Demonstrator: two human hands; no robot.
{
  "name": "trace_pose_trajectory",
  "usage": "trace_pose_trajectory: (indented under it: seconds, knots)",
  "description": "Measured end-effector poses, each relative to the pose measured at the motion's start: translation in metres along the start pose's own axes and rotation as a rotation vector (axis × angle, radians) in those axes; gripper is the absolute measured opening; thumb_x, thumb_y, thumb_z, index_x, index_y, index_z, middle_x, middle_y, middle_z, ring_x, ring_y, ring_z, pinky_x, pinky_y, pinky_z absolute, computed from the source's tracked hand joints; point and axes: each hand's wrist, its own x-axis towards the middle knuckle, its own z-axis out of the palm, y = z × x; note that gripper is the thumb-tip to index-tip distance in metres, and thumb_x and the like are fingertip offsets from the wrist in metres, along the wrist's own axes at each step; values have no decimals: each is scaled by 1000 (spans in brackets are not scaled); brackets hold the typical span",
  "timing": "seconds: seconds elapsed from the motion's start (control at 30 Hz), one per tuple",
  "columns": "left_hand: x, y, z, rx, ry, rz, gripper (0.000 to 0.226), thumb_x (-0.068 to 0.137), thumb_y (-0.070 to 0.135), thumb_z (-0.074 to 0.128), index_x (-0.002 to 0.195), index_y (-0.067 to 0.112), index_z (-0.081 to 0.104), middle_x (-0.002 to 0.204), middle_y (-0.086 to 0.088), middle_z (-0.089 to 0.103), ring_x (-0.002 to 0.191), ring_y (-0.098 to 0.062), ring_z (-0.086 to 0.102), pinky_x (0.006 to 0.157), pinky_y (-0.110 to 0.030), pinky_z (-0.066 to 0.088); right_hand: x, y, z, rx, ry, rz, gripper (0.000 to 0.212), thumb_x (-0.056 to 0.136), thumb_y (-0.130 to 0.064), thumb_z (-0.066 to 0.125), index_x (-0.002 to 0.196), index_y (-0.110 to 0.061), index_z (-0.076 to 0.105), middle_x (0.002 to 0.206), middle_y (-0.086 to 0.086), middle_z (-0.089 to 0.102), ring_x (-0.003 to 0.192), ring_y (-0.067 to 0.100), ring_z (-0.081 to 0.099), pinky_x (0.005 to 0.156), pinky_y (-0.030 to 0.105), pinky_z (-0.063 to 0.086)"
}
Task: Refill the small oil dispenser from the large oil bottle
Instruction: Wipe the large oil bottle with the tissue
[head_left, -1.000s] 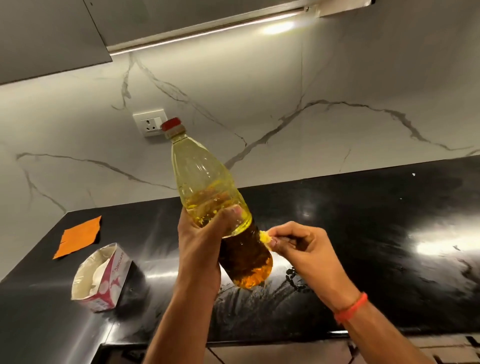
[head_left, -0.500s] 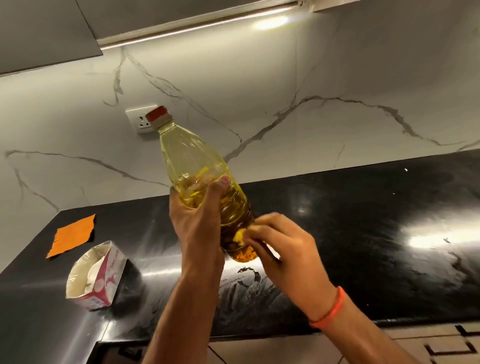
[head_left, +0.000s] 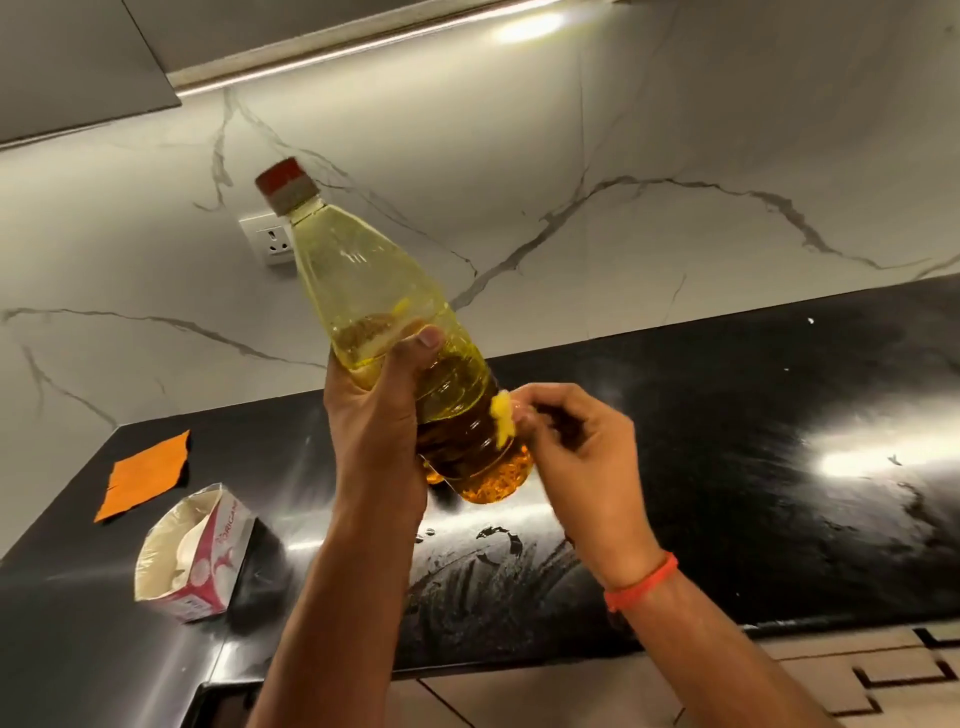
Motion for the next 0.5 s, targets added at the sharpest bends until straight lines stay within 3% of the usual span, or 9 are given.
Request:
trace_pose_trajectory:
  seconds: [0.1, 0.2, 0.27, 0.4, 0.5]
  knots:
    - [1, 4, -2, -22, -94, -17, 83, 57, 38, 78, 131, 8, 58, 105, -10, 71, 94, -29, 73, 80, -42, 61, 17, 14, -6, 227, -48, 304, 11, 92, -5, 68, 100, -6, 76, 83, 1, 76, 75, 4, 68, 70, 18, 54]
    - [5, 2, -3, -89, -131, -32, 79, 63, 39, 73, 133, 4, 56, 102, -10, 69, 92, -29, 71, 76, -40, 59, 29, 35, -9, 424, -171, 525, 13, 92, -5, 64, 101, -5, 74, 90, 8, 75, 85, 15, 68, 77, 28, 56]
    - [8, -1, -2, -106, -97, -41, 86, 63, 41, 74, 139, 7, 52, 110, -12, 68, 99, -32, 71, 79, -42, 59, 25, 49, -12, 547, -174, 659, 14, 92, -6, 62, 101, -4, 72, 88, 9, 74, 82, 16, 66, 76, 27, 55]
    - [14, -15, 3, -107, -33, -26, 91, 61, 42, 78, 142, 12, 50, 116, -10, 67, 106, -30, 70, 85, -45, 60, 7, 65, -6, 645, -148, 810, 13, 96, 4, 55, 94, -4, 65, 70, 3, 68, 61, 8, 63, 57, 18, 54]
    - [22, -32, 9, -70, -39, 11, 71, 69, 31, 81, 133, 16, 55, 111, -5, 69, 101, -22, 73, 83, -36, 59, 5, 73, 0, 646, -121, 862, 18, 93, 9, 56, 88, -5, 65, 64, 3, 68, 56, 7, 65, 57, 19, 56]
